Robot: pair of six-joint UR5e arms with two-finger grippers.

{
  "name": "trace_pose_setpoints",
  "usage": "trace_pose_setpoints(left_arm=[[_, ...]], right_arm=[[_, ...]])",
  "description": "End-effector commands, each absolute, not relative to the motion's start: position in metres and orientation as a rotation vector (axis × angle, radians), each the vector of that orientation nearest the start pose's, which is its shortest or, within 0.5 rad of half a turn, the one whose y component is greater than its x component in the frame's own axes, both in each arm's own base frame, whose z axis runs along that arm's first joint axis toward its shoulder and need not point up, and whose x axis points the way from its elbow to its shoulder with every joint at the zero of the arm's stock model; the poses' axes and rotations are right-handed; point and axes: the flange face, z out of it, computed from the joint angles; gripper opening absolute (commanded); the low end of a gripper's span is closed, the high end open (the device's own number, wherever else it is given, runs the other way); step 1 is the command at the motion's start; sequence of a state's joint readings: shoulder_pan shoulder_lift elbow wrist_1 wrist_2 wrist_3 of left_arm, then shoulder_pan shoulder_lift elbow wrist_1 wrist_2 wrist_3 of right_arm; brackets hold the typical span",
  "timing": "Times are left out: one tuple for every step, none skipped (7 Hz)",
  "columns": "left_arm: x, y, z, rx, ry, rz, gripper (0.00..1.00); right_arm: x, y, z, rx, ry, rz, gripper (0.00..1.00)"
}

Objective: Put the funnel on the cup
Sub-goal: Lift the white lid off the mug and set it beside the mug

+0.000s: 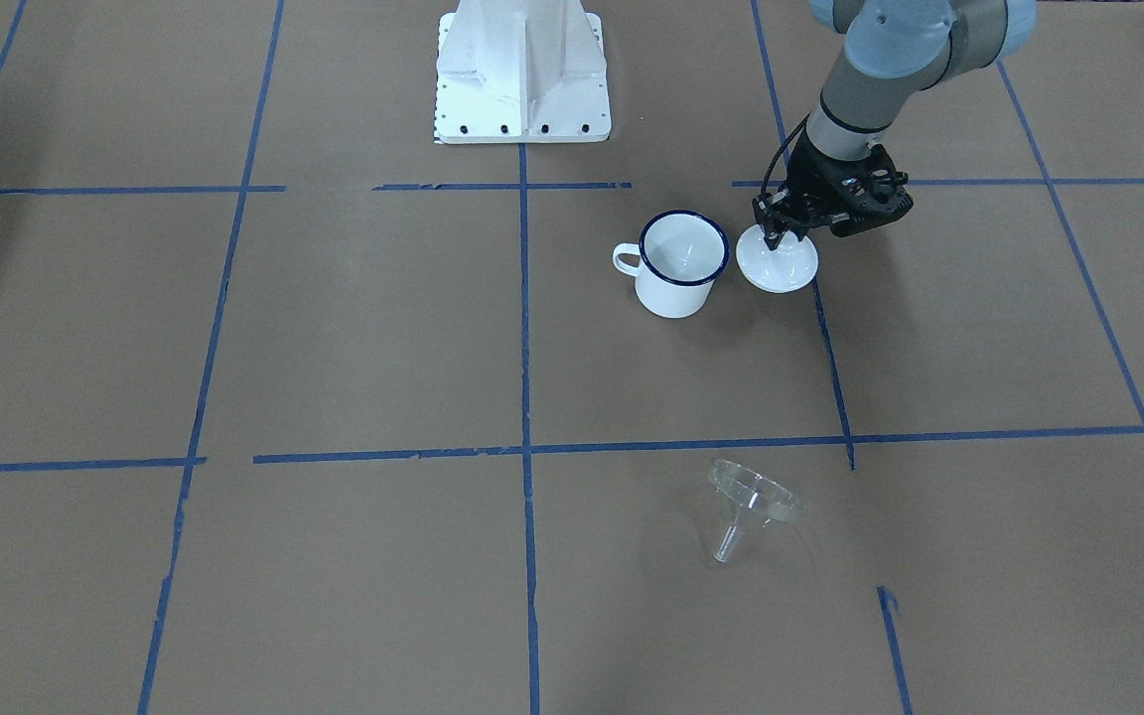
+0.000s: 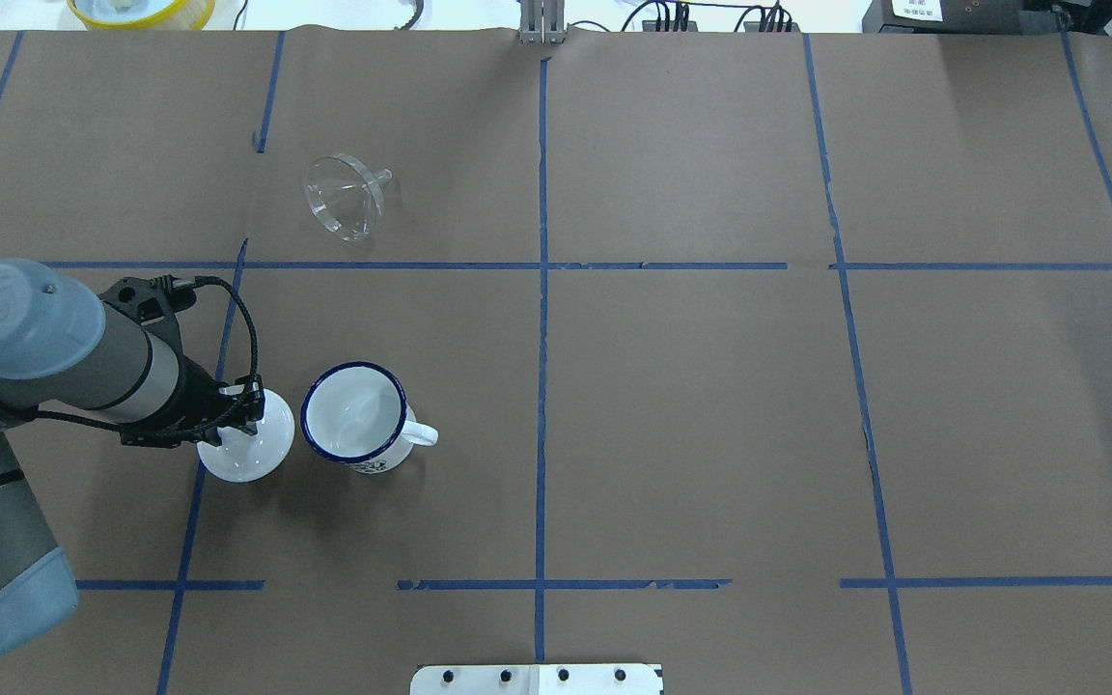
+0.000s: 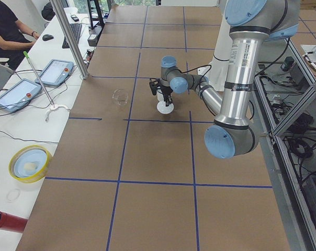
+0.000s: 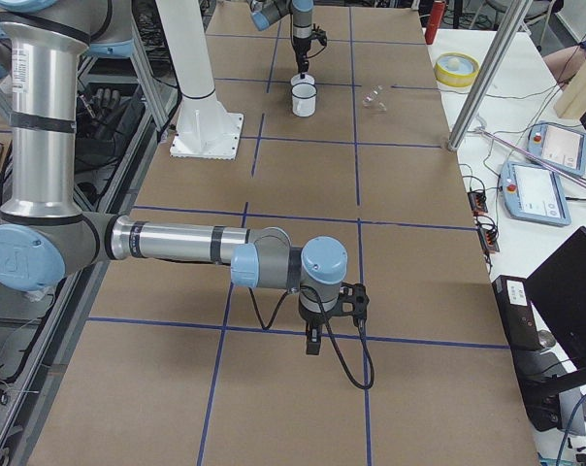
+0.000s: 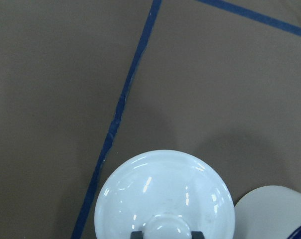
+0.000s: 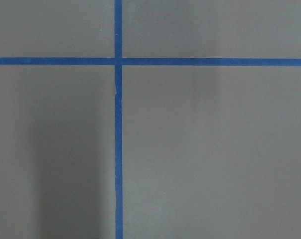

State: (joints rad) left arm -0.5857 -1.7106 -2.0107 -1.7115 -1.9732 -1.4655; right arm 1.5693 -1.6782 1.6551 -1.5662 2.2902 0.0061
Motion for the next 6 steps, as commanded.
trace_pose_setpoints(left_arm=[[0.399, -0.367, 0.392, -0.136, 0.794, -0.296, 0.0], [0.4, -0.367, 0.393, -0.135, 0.795, -0.293, 0.0], [0.398, -0.367, 0.394, -0.134, 0.794, -0.289, 0.3], [0.393, -0.368, 0.389, -0.125, 0.803, -0.289, 0.99], [0.389, -0.369, 0.388, -0.135, 0.809, -0.29, 1.0], [0.384, -0.37, 0.389, -0.14, 0.806, -0.296, 1.0]], right_arm=[[0.067, -0.445, 0.671, -0.02, -0.719, 0.011, 1.0], [0.067, -0.445, 0.671, -0.02, -0.719, 0.011, 1.0], [0.067, -0.445, 0.671, -0.02, -0.719, 0.011, 1.0], [0.067, -0.445, 0.67, -0.019, -0.719, 0.01, 1.0], [0.067, -0.445, 0.671, -0.02, -0.719, 0.011, 1.0], [0.067, -0.445, 0.67, -0.019, -0.719, 0.01, 1.0]])
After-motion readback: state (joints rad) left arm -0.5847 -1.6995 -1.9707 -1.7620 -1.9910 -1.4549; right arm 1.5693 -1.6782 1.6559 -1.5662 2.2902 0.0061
